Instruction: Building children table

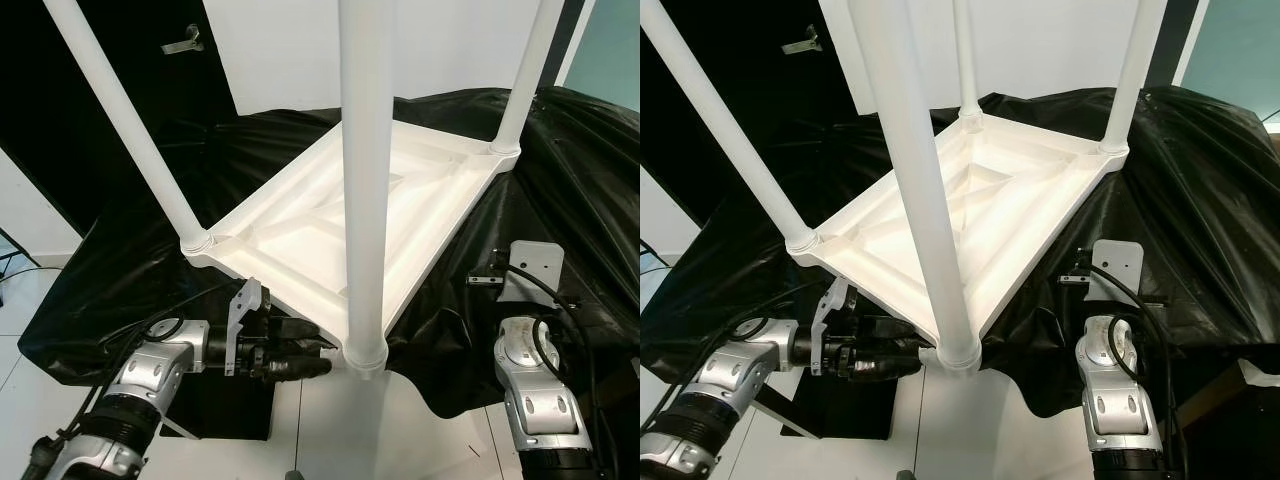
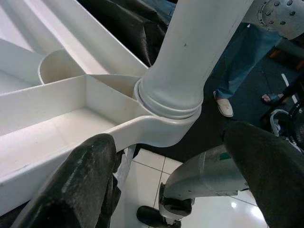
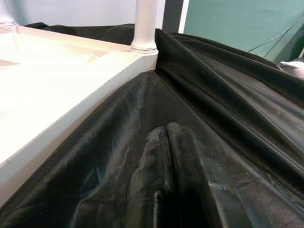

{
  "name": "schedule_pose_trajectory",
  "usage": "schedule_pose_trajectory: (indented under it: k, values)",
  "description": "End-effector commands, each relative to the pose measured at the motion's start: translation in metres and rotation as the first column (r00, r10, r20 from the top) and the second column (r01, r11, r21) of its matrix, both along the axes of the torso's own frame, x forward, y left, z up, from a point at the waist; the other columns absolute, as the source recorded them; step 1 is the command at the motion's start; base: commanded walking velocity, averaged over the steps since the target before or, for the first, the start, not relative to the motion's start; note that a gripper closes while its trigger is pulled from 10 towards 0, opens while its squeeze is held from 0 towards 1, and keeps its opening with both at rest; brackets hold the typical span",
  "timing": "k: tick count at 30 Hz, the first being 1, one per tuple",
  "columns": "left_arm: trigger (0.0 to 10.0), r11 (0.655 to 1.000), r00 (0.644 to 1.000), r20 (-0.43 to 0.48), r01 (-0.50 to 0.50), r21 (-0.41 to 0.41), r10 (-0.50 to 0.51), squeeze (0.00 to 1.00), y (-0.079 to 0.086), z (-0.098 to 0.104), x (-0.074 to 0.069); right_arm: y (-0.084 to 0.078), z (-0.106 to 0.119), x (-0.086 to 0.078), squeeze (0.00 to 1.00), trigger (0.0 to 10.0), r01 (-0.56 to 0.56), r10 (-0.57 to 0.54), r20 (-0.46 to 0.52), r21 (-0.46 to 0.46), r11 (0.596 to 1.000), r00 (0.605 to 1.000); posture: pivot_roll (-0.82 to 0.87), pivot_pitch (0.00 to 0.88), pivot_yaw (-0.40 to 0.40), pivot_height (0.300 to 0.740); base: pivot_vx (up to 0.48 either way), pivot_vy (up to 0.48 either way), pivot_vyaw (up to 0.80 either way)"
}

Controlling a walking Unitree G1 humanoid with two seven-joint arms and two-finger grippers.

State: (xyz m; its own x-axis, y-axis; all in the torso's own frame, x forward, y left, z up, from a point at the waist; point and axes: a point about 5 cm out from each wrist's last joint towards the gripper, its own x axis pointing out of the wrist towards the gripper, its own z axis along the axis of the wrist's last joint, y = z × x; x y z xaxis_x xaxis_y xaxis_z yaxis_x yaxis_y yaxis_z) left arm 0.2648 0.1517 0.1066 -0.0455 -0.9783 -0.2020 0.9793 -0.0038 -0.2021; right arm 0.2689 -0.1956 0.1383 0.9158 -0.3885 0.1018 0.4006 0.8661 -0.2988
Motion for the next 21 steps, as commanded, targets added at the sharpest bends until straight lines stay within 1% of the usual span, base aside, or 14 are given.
schedule_pose_trajectory:
  k: [1,2,3,4,5,6,8,11,12,15,16,17,19,21]
  values:
    - [10.0,0.997,0.997,0.004,0.081,0.006,-0.081,0.20,0.001,0.001,-0.004,0.002,-0.003,0.001,0.00,10.0,0.001,-0.001,-0.017,0.007,1.000,1.000,-0.08,0.000,0.090,0.740,0.000,0.000,0.00]
    - [10.0,0.997,0.997,0.029,0.071,0.002,-0.071,0.00,-0.001,0.001,-0.003,0.001,-0.003,0.001,0.00,10.0,0.001,-0.001,-0.017,0.007,1.000,1.000,-0.08,0.000,0.090,0.740,0.000,0.000,0.00]
    - [10.0,0.997,0.997,0.029,0.071,0.002,-0.071,0.00,-0.001,0.001,-0.003,0.001,-0.003,0.001,0.00,10.0,0.001,-0.001,-0.017,0.007,1.000,1.000,-0.08,0.000,0.090,0.740,0.000,0.000,0.00]
    - [10.0,1.000,0.996,0.084,0.027,-0.010,-0.026,0.00,-0.004,0.001,0.002,0.002,-0.003,0.001,0.00,10.0,0.001,0.000,-0.018,0.007,1.000,1.000,-0.08,0.000,0.090,0.740,0.000,0.000,0.00]
    - [10.0,1.000,0.996,0.084,0.027,-0.010,-0.026,0.00,-0.004,0.001,0.002,0.002,-0.003,0.001,0.00,10.0,0.001,0.000,-0.018,0.007,1.000,1.000,-0.08,0.000,0.090,0.740,0.000,0.000,0.00]
    - [10.0,1.000,0.993,0.121,-0.005,-0.023,0.007,0.00,-0.006,0.002,0.006,0.002,-0.004,0.001,0.00,10.0,0.000,0.000,-0.018,0.008,1.000,1.000,-0.08,0.000,0.089,0.740,0.000,0.000,0.00]
    - [10.0,0.996,0.973,0.213,-0.079,-0.042,0.086,0.00,-0.009,0.003,0.017,0.003,-0.004,0.001,0.00,10.0,-0.002,0.002,-0.020,0.009,1.000,1.000,-0.08,0.000,0.089,0.740,0.000,0.000,0.00]
    - [10.0,0.995,0.966,0.238,-0.089,-0.047,0.098,0.00,-0.010,0.003,0.021,0.003,-0.004,0.001,0.00,10.0,-0.003,0.004,-0.020,0.010,1.000,1.000,-0.08,0.000,0.089,0.740,0.000,0.000,0.00]
    - [10.0,0.995,0.960,0.260,-0.099,-0.030,0.104,0.00,-0.009,0.002,0.023,0.003,-0.004,0.001,0.00,10.0,-0.003,0.004,-0.020,0.010,1.000,1.000,-0.08,0.000,0.090,0.740,0.000,0.000,0.00]
    - [10.0,0.993,0.952,0.284,-0.116,-0.010,0.114,0.00,-0.009,0.002,0.025,0.003,-0.004,0.001,0.00,10.0,-0.003,0.003,-0.020,0.011,1.000,1.000,-0.08,0.000,0.089,0.740,0.000,0.000,0.00]
    - [10.0,0.992,0.938,0.333,-0.121,0.043,0.100,0.00,-0.008,0.000,0.028,0.003,-0.004,0.001,0.00,10.0,-0.002,0.002,-0.020,0.011,1.000,1.000,-0.08,0.000,0.089,0.740,0.000,0.000,0.00]
    - [10.0,0.992,0.938,0.333,-0.121,0.043,0.100,0.00,-0.008,0.000,0.028,0.003,-0.004,0.001,0.00,10.0,-0.002,0.002,-0.020,0.011,1.000,1.000,-0.08,0.000,0.089,0.740,0.000,0.000,0.00]
    - [10.0,0.987,0.923,0.383,-0.102,0.124,0.047,0.00,-0.005,-0.003,0.029,0.003,-0.005,0.002,0.00,10.0,-0.001,0.001,-0.020,0.013,1.000,1.000,-0.08,0.000,0.090,0.740,0.000,0.000,0.00]
    - [10.0,0.986,0.925,0.378,-0.089,0.139,0.030,0.00,-0.004,-0.004,0.029,0.003,-0.005,0.002,0.00,10.0,0.000,0.001,-0.020,0.013,1.000,1.000,-0.09,0.000,0.091,0.740,0.000,0.000,0.00]
